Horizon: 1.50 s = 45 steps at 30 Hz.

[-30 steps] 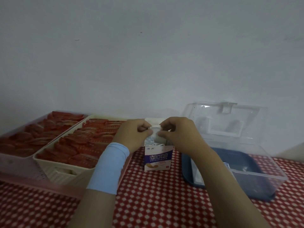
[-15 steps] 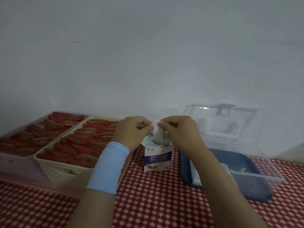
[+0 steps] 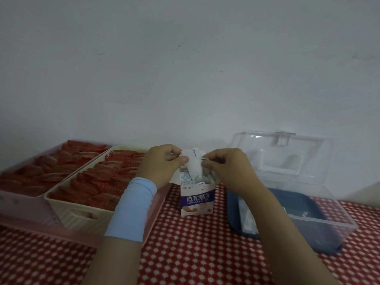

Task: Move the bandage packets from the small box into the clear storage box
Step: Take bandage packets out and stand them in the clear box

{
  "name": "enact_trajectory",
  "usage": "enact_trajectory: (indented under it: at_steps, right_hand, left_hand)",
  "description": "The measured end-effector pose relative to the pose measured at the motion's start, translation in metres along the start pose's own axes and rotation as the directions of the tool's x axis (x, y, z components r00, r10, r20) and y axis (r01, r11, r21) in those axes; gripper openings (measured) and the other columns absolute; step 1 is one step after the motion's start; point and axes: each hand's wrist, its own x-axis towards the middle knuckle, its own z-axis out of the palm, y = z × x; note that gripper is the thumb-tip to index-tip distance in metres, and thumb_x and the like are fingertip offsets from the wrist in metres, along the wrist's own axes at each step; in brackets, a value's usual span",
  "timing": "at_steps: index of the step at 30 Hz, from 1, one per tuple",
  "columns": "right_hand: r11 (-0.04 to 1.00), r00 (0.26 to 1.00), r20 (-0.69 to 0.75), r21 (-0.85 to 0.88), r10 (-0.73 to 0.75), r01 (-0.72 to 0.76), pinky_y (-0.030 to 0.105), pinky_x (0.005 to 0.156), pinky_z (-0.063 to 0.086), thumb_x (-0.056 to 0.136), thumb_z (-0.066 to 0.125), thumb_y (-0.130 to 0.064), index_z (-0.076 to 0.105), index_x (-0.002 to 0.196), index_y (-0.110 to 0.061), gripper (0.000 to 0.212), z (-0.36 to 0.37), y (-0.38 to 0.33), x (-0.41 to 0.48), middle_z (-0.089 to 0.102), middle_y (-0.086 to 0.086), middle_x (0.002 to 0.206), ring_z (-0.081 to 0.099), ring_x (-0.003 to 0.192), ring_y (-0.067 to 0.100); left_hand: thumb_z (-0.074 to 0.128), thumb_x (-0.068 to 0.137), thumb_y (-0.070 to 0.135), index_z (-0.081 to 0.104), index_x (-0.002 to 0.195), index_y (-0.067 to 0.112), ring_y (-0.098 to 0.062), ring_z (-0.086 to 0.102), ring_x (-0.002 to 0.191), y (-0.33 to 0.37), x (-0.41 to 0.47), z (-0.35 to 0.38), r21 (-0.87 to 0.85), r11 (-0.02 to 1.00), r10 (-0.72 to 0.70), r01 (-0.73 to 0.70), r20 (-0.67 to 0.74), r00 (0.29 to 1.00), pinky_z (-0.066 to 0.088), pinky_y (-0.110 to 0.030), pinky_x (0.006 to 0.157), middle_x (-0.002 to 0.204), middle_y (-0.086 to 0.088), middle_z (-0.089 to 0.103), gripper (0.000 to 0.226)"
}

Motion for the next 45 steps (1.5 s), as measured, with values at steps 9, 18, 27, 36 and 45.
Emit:
enact_trajectory:
  at_steps: [9,18,27,36,45]
  right_hand:
    - [0.999,0.995,0.092,-0.037,-0.034,0.037,0.038,0.096,0.053,0.096,0.052,-0.025,0.064,0.132,-0.032,0.039,-0.006,-0.02,-0.009,0.068,-0.018,0.117,0.06,0.104,0.006]
    - [0.997,0.998,-0.013,0.041,-0.062,0.062,0.037,0.075,0.06,0.088,0.074,-0.034,0.073,0.082,-0.015,0.019,-0.002,-0.02,-0.006,0.073,-0.004,0.081,0.069,0.074,0.011]
    - [0.834,0.996,0.047,0.551,-0.071,0.034,0.006,0.061,0.047,0.095,0.064,-0.007,0.072,0.112,-0.005,0.019,-0.012,-0.031,-0.012,0.076,-0.008,0.079,0.067,0.068,-0.005]
    - [0.866,0.961,0.271,0.493,-0.057,-0.088,0.023,0.076,0.056,0.099,0.06,-0.021,0.073,0.106,-0.006,0.022,-0.017,-0.032,-0.015,0.077,0.008,0.095,0.072,0.085,0.015]
    - [0.972,0.996,0.038,0.223,-0.078,0.068,0.019,0.081,0.05,0.084,0.078,-0.037,0.051,0.135,-0.035,0.058,-0.018,-0.041,-0.013,0.056,-0.02,0.13,0.061,0.108,-0.001]
  left_hand:
    - [0.069,0.09,0.012,0.07,0.086,0.01,-0.019,0.073,0.075,0.008,-0.004,-0.001,-0.08,0.996,0.049,-0.048,0.013,0.999,0.056,-0.029,0.068,0.08,0.0,0.077,0.005]
    - [0.074,0.087,0.013,0.074,0.093,0.019,-0.024,0.072,0.08,0.019,-0.008,0.003,-0.224,0.97,0.093,-0.095,-0.022,0.995,0.061,-0.04,0.08,0.085,0.0,0.077,0.009]
    - [0.062,0.084,0.027,0.066,0.11,-0.001,-0.024,0.069,0.089,0.029,-0.016,0.002,-0.594,0.766,-0.022,0.247,0.359,0.933,0.061,-0.038,0.08,0.099,-0.014,0.072,0.038]
    - [0.065,0.083,0.028,0.08,0.098,0.009,-0.024,0.073,0.079,0.029,-0.022,0.007,-0.727,0.56,0.027,0.396,0.494,0.869,0.061,-0.035,0.07,0.09,-0.017,0.073,0.028]
    - [0.064,0.079,0.028,0.082,0.085,0.01,-0.017,0.067,0.063,0.033,-0.019,0.01,-0.76,0.47,-0.053,0.449,0.483,0.874,0.059,-0.027,0.056,0.08,-0.011,0.069,0.026]
